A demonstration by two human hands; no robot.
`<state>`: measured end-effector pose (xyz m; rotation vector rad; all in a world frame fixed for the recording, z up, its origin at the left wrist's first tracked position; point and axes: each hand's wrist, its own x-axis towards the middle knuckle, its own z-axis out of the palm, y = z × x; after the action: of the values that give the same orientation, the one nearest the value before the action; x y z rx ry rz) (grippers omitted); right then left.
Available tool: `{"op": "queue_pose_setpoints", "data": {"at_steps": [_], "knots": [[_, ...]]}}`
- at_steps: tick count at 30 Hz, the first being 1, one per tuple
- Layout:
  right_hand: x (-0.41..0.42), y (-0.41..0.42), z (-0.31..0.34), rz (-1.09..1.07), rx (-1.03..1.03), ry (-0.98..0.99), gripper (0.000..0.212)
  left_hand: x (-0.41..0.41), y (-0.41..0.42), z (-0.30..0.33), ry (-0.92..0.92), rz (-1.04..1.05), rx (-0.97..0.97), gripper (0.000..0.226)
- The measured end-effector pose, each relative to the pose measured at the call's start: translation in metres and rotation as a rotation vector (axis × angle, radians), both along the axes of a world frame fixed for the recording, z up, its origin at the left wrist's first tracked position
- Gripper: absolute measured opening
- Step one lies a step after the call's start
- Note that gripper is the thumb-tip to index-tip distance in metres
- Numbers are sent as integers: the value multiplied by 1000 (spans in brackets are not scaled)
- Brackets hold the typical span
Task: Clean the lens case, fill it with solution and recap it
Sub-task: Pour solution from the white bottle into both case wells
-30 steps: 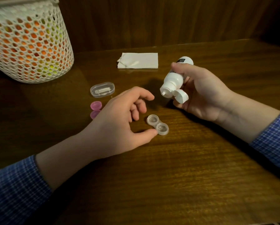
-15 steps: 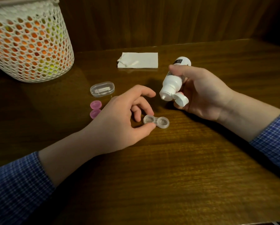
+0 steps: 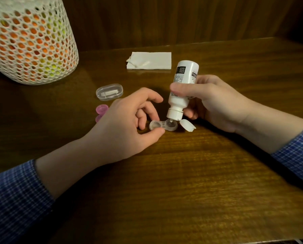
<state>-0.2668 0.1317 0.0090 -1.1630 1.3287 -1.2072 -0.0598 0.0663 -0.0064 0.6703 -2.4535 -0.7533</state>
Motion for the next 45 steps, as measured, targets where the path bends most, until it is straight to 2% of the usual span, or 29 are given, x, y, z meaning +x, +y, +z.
{"op": "queue_pose_setpoints", "data": {"at_steps": [5,45], "knots": [[1,0,0,-1,-22,40,16,1,0,0,6,1,10,54],[1,0,2,8,22,-1,16,1,-1,2,-11,-6,54,52]]}}
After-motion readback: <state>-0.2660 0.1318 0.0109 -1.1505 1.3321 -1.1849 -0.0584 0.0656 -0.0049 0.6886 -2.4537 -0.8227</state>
